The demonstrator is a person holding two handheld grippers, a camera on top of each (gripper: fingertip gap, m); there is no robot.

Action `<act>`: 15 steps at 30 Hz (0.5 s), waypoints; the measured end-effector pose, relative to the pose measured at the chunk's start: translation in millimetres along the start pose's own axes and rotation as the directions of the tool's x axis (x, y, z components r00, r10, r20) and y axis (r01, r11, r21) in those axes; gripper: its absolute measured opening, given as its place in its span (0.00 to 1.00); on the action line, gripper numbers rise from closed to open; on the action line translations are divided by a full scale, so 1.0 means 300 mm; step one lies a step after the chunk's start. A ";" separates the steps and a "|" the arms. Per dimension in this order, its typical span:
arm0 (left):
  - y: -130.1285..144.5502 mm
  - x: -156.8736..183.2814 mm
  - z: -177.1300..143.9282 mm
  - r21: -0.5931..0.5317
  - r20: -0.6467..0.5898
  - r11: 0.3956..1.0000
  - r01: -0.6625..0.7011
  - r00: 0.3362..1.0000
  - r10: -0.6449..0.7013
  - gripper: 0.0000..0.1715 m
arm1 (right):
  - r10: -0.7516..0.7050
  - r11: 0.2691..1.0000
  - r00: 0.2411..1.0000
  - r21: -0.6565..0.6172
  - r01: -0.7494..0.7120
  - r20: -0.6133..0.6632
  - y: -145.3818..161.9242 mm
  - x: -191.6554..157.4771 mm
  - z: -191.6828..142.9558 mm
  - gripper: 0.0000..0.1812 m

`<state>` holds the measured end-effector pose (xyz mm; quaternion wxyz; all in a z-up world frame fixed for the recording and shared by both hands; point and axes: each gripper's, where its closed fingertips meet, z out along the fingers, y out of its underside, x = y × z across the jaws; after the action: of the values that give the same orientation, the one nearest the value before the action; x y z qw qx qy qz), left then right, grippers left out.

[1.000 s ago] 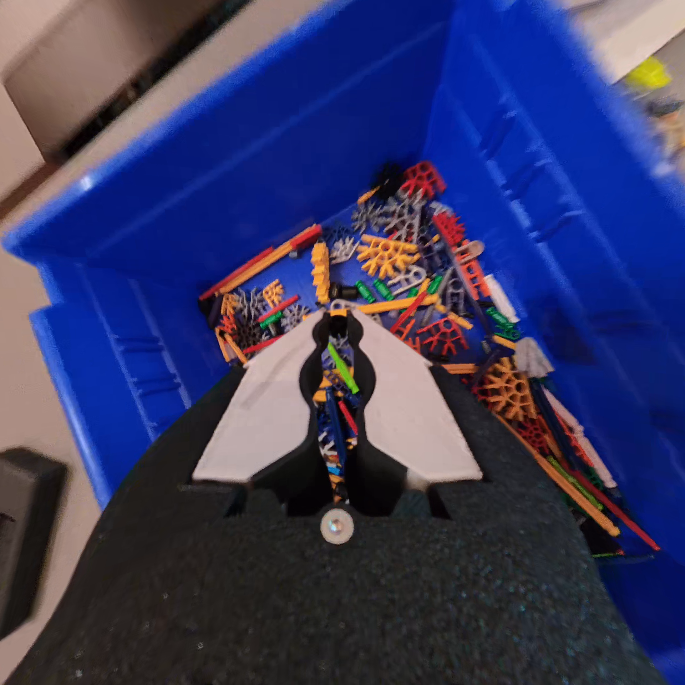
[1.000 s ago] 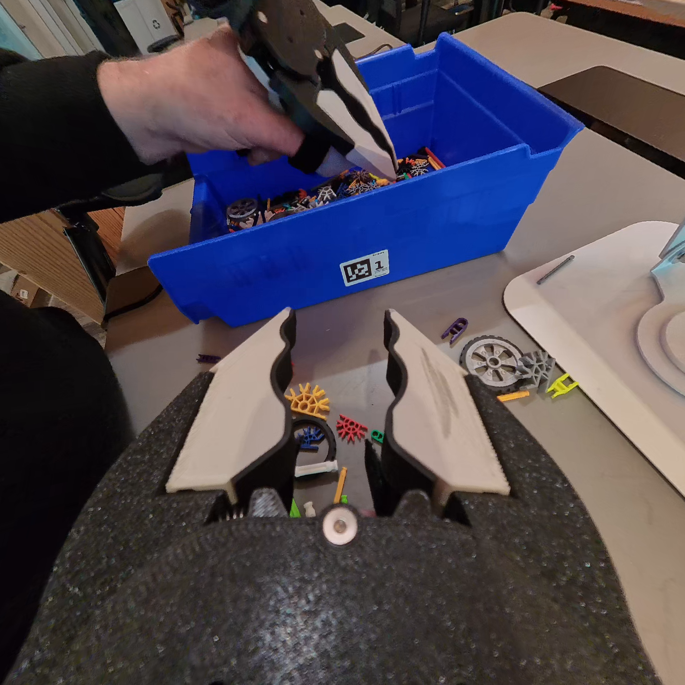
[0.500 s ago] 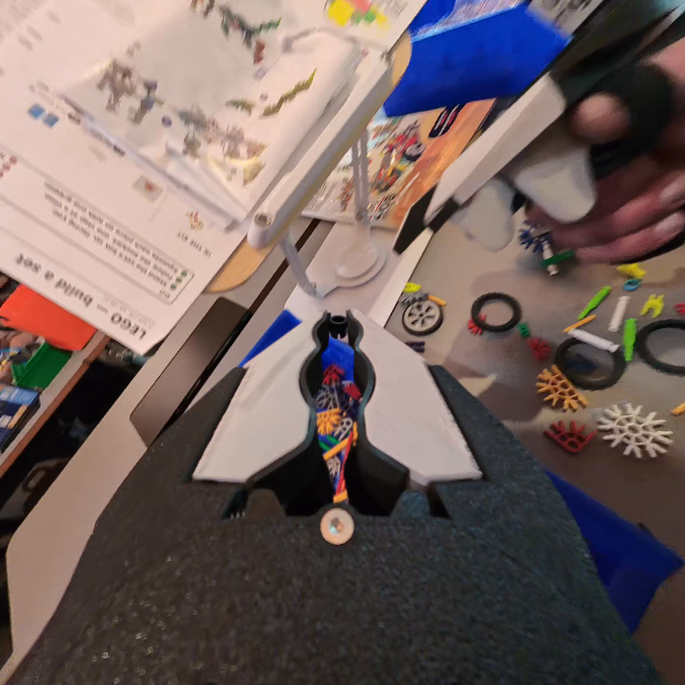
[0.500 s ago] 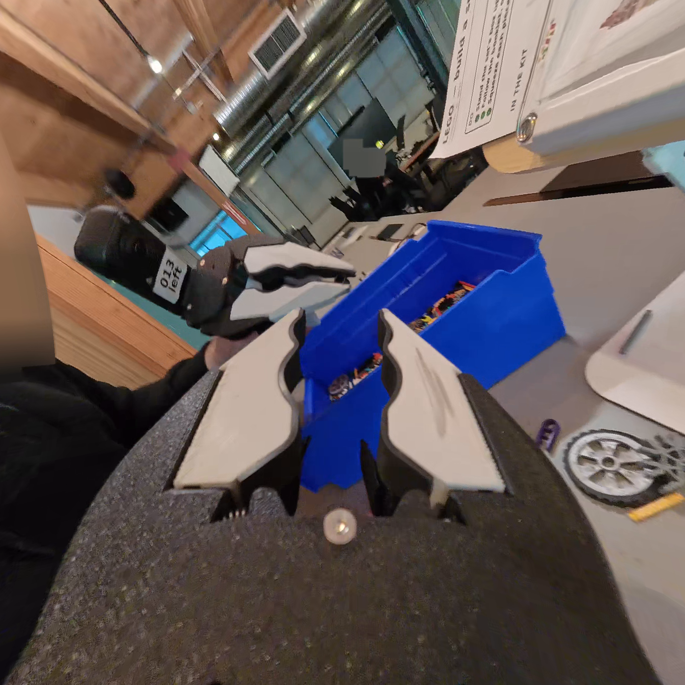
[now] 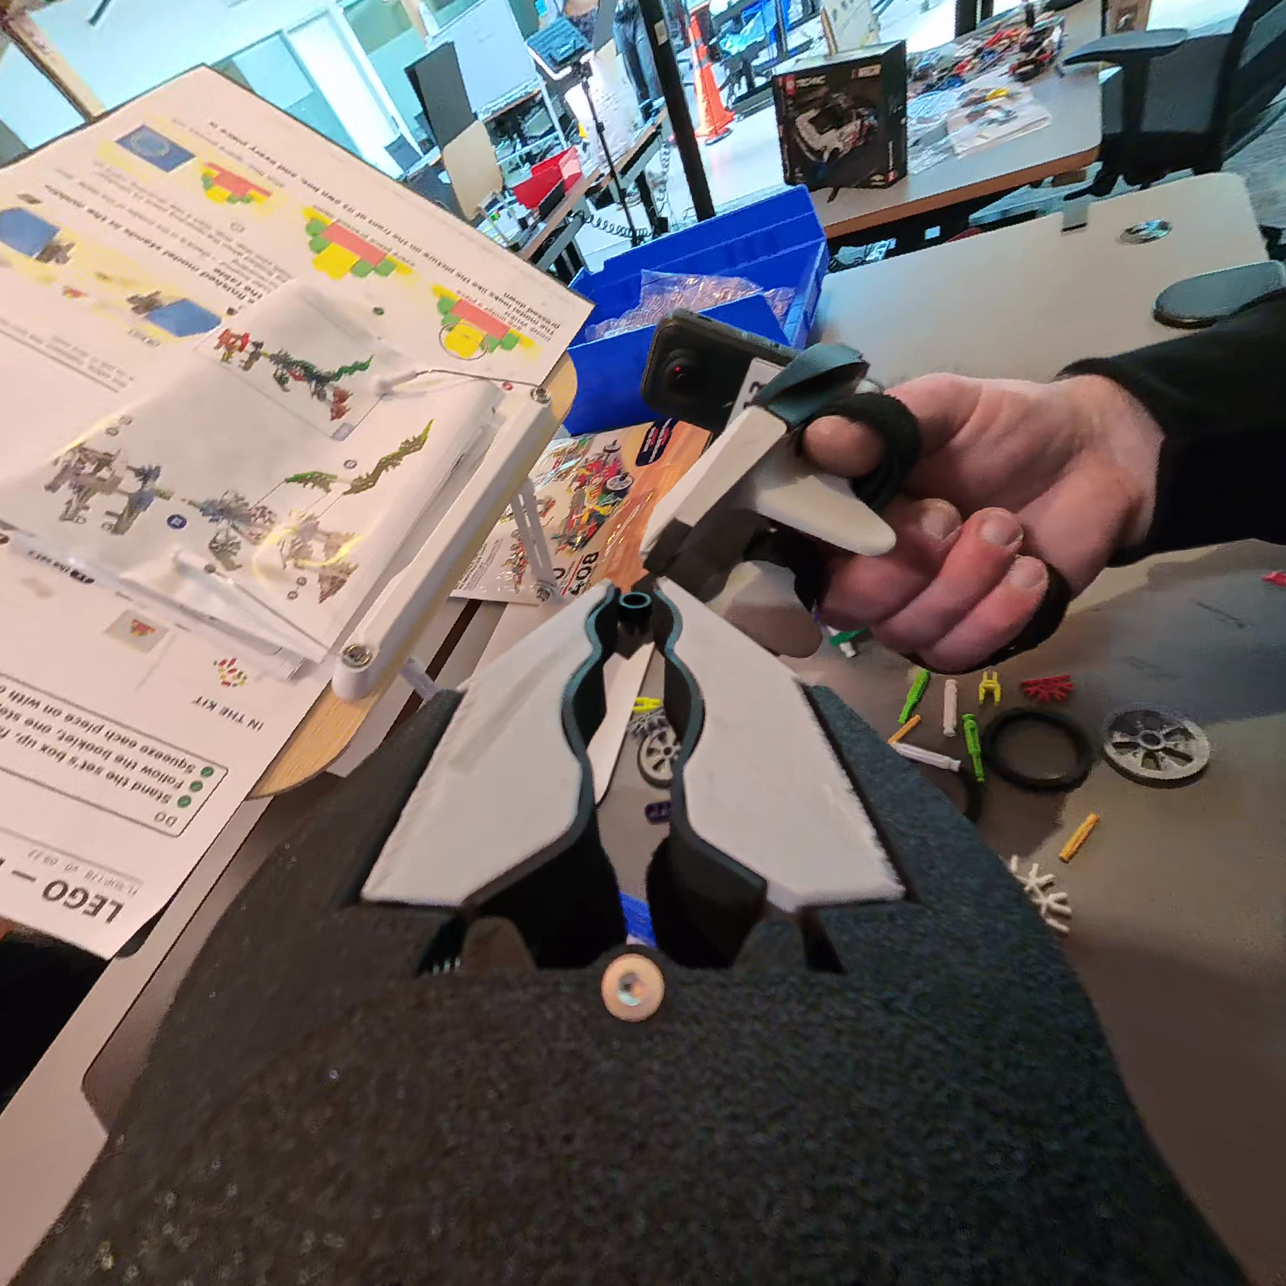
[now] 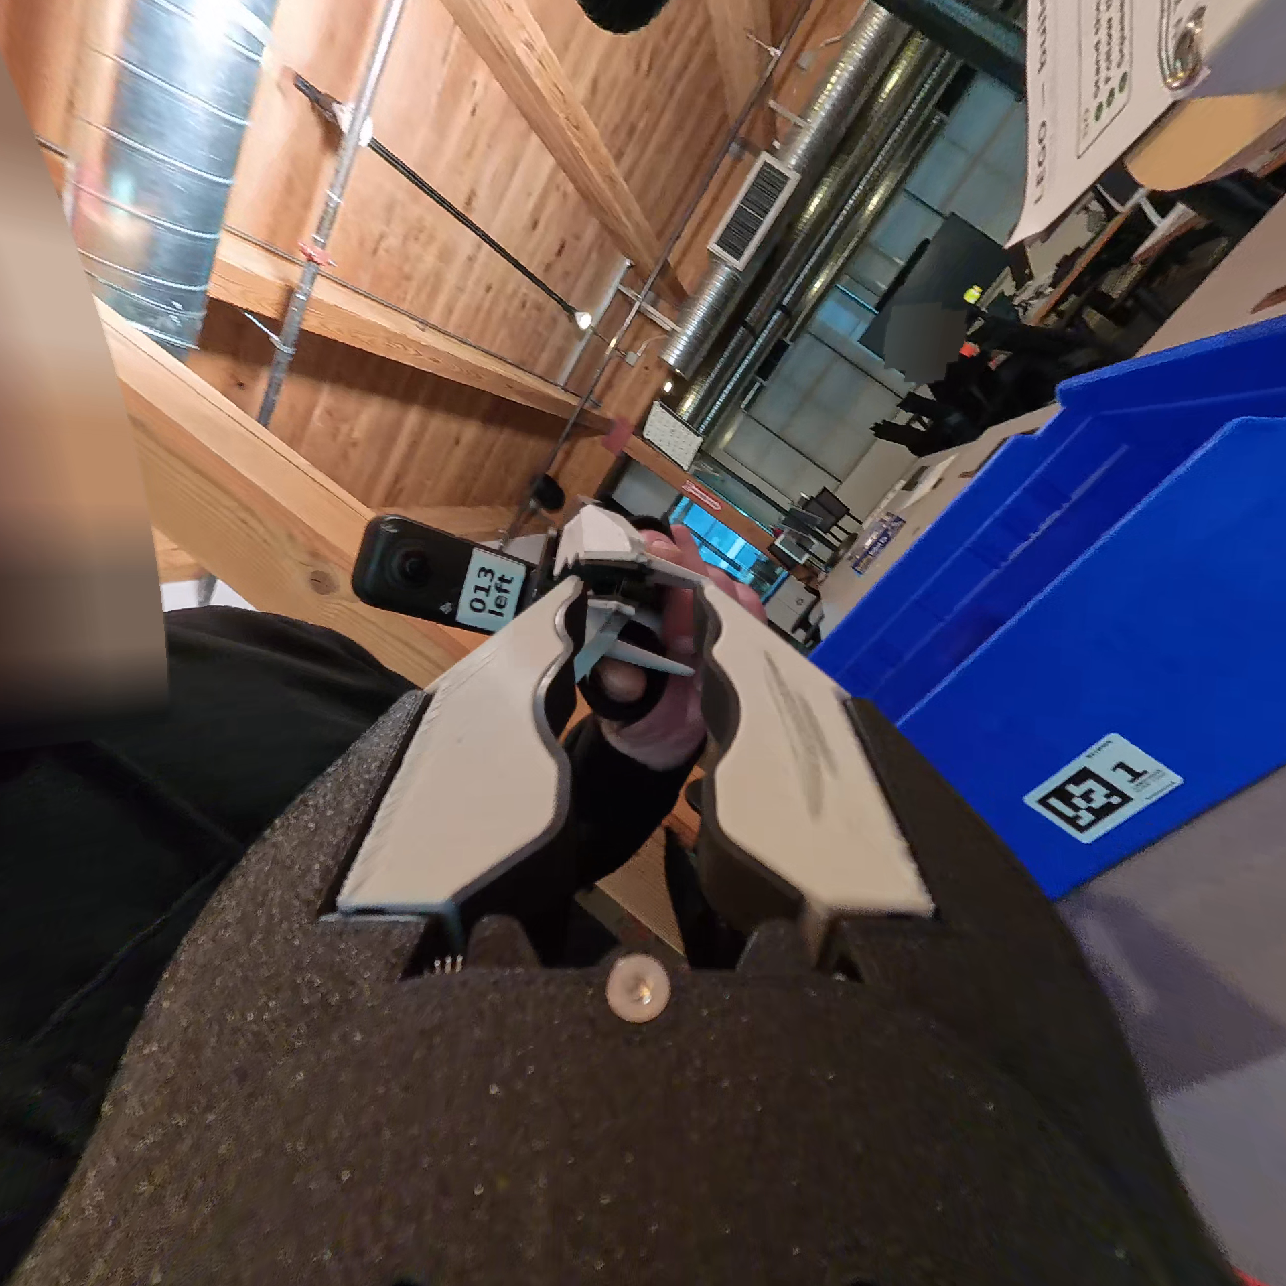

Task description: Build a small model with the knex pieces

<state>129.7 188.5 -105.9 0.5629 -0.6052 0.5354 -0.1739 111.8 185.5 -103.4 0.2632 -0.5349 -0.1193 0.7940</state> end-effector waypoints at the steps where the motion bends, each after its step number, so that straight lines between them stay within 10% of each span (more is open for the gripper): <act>1: -0.005 0.005 0.003 0.007 -0.010 1.000 0.000 1.000 0.000 0.04 | 0.003 1.000 1.000 0.007 -0.003 0.008 -0.001 -0.006 -0.003 0.15; 15: -0.023 0.008 0.025 0.056 -0.046 0.998 0.010 0.999 -0.007 0.04 | 0.017 0.998 0.998 0.061 -0.020 0.052 -0.021 -0.027 -0.020 0.09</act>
<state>139.6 188.7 -103.2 0.5665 -0.5874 0.5404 -0.2050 121.3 185.8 -96.4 0.2690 -0.5068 -0.0966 0.8133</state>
